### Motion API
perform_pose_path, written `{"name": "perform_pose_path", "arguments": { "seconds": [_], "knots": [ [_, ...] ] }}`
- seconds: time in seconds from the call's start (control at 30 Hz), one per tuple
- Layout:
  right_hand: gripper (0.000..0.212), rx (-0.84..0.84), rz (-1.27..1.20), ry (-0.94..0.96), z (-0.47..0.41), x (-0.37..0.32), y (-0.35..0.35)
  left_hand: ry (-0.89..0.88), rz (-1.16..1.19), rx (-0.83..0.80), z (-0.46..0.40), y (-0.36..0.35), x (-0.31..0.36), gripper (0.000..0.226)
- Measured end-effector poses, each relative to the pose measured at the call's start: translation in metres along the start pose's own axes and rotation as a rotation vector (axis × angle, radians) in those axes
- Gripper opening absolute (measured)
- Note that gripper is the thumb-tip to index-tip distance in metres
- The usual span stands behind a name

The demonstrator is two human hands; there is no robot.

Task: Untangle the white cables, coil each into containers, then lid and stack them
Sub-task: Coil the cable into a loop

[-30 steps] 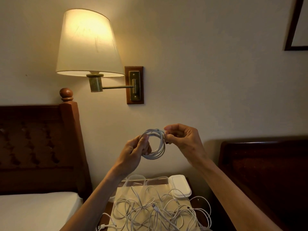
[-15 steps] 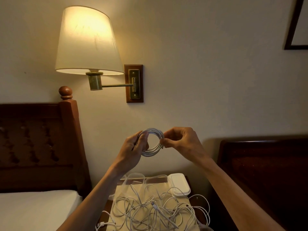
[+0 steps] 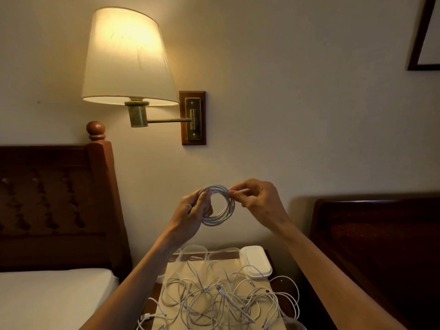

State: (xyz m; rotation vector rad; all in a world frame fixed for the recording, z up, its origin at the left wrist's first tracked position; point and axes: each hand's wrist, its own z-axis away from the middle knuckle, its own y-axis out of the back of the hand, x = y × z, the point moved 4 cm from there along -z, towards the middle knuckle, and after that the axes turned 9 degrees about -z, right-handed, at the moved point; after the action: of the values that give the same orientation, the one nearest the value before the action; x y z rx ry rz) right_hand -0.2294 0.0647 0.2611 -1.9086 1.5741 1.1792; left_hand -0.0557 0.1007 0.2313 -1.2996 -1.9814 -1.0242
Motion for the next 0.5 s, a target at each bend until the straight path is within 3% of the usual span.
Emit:
{"name": "perform_pose_path", "arguments": {
  "seconds": [0.13, 0.23, 0.33, 0.4, 0.5],
  "knots": [
    [0.009, -0.178, 0.315, 0.014, -0.008, -0.013, -0.004, -0.019, -0.077, -0.024, 0.004, -0.002, -0.003, 0.033],
    [0.023, -0.259, 0.376, -0.115, -0.014, -0.023, -0.001, -0.126, -0.319, -0.081, 0.007, -0.006, -0.003, 0.035],
    [0.024, -0.432, 0.367, -0.298, -0.013, -0.026, 0.002, -0.149, -0.436, 0.012, 0.006, 0.0, -0.011, 0.039],
    [0.016, -0.426, 0.285, -0.366, -0.011, -0.023, 0.004, -0.151, -0.47, 0.057, 0.004, 0.001, -0.015, 0.04],
    [0.013, -0.267, 0.053, -0.371, -0.006, -0.014, 0.0, -0.103, -0.453, 0.1, -0.003, 0.001, -0.016, 0.035]
  ]
}}
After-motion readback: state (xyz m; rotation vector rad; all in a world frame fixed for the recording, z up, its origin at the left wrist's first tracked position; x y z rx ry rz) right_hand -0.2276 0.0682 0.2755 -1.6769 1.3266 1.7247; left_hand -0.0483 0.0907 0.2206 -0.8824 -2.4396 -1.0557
